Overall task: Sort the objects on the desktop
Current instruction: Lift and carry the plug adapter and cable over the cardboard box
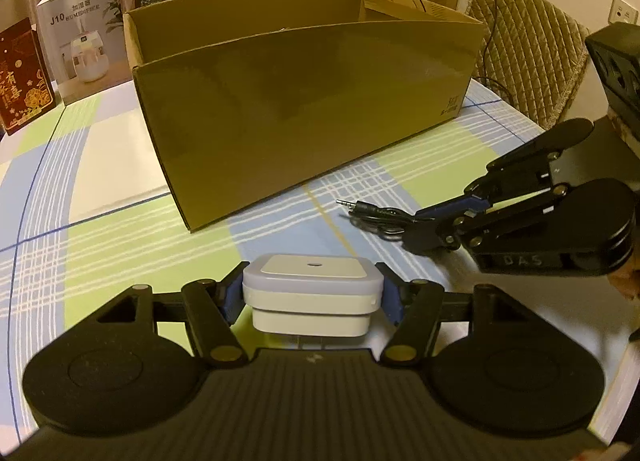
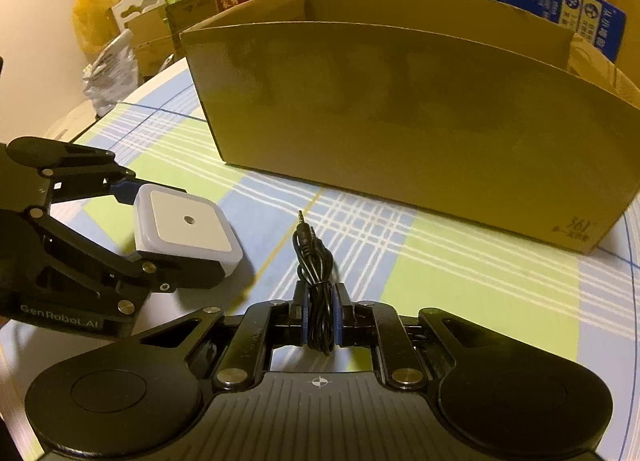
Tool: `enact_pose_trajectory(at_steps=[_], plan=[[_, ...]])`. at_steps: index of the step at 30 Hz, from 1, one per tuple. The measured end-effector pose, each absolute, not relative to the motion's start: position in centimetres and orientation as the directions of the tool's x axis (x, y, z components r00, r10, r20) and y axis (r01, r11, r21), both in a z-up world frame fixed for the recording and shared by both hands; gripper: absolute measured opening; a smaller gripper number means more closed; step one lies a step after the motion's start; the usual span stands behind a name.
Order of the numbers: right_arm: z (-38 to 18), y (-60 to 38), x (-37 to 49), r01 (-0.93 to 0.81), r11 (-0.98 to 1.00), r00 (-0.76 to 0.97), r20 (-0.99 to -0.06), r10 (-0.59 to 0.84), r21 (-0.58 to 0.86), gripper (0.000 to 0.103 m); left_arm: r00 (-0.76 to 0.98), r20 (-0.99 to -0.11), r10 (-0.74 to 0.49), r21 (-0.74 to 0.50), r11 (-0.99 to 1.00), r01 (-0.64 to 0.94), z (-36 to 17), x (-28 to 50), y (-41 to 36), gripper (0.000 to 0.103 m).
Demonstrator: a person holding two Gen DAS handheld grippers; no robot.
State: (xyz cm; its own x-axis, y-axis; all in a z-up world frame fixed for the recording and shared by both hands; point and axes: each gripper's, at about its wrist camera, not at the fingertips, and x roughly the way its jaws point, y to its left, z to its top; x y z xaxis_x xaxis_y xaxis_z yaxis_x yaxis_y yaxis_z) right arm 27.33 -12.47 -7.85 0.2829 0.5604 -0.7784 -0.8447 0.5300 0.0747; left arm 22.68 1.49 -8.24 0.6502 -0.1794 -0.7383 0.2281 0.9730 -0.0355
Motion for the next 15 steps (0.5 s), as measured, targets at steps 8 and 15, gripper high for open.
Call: enact_pose_trajectory(at_steps=[8, 15], plan=[[-7.6, -14.2, 26.7, -0.772, 0.625, 0.321, -0.780, 0.537, 0.113, 0.008, 0.671, -0.726, -0.151, -0.053, 0.985, 0.164, -7.7, 22.0, 2.0, 0.060], [-7.0, -17.0, 25.2, -0.684, 0.716, 0.375, -0.775, 0.508, 0.139, 0.008, 0.674, -0.727, -0.131, -0.084, 0.991, 0.103, -7.3, 21.0, 2.5, 0.060]])
